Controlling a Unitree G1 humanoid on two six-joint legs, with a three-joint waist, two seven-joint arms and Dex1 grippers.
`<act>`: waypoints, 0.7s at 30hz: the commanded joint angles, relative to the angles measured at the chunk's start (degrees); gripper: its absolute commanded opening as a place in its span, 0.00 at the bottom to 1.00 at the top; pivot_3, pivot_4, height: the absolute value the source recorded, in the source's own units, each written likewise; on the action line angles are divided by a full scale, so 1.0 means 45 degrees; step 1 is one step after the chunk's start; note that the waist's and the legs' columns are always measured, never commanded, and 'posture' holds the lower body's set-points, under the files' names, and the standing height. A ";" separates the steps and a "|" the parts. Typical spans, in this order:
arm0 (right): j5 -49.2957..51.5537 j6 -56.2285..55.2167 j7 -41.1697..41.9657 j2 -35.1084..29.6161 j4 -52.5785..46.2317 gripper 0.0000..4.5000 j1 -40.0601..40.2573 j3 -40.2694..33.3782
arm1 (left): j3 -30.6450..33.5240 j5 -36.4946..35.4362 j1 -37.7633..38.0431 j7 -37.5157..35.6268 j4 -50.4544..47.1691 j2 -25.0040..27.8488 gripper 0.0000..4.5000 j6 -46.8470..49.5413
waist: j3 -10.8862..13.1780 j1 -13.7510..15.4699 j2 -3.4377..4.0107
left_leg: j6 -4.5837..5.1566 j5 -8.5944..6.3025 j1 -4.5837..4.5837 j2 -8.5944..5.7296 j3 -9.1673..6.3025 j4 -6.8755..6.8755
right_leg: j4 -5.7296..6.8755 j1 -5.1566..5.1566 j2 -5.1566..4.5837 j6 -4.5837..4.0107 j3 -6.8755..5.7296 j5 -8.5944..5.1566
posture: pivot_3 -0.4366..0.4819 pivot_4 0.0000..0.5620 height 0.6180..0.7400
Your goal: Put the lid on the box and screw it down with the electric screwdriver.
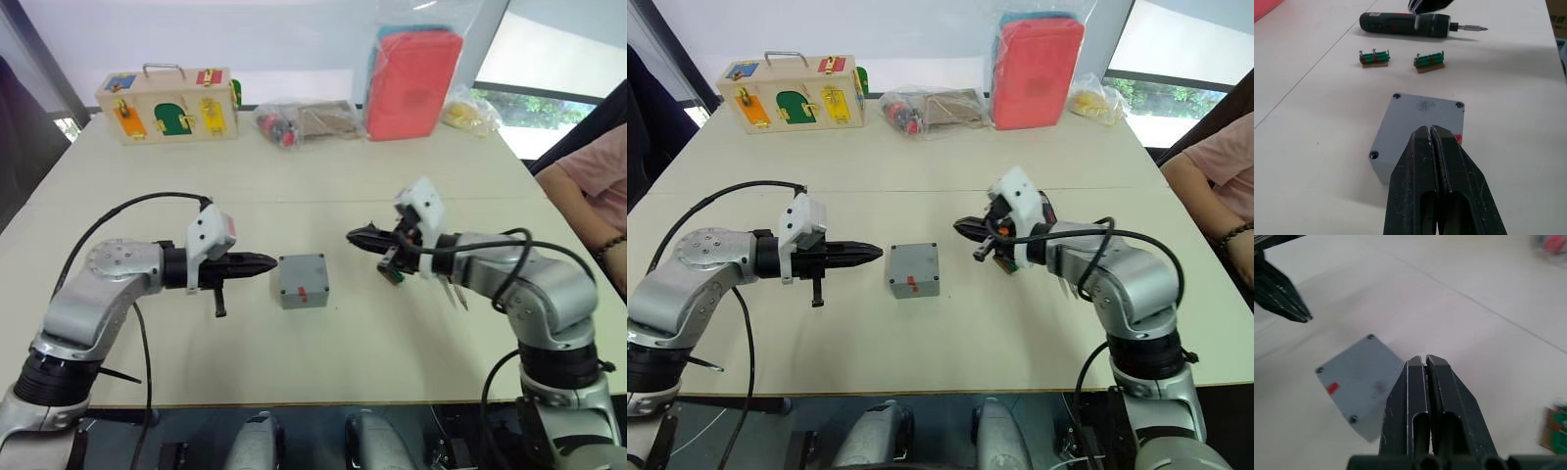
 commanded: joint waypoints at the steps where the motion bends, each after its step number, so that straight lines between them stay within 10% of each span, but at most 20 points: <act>1: -0.0289 -0.0382 -0.0207 0.0530 0.0496 0.01 -0.0718 0.0899 | 0.0420 -0.0094 0.0010 0.0224 -0.0254 0.0083 0.00 -0.0081 | 0.0000 -0.0037 -0.0001 | 0.0000 0.0000 0.0000 -0.0005 0.0004 0.0004 | -0.0002 0.0001 -0.0008 0.0000 0.0001 0.0001 | 0.48 0.27 0.92; 21: -0.1562 -0.1803 0.0101 0.1271 0.2918 0.01 -0.1445 0.2301 | 0.0198 0.0012 0.0336 0.0892 -0.0803 -0.0108 0.00 0.0213 | 0.0007 -0.0065 0.0007 | -0.0001 0.0000 -0.0008 0.0008 0.0002 -0.0002 | 0.0013 -0.0025 0.0013 0.0000 -0.0001 0.0001 | 0.48 0.27 0.92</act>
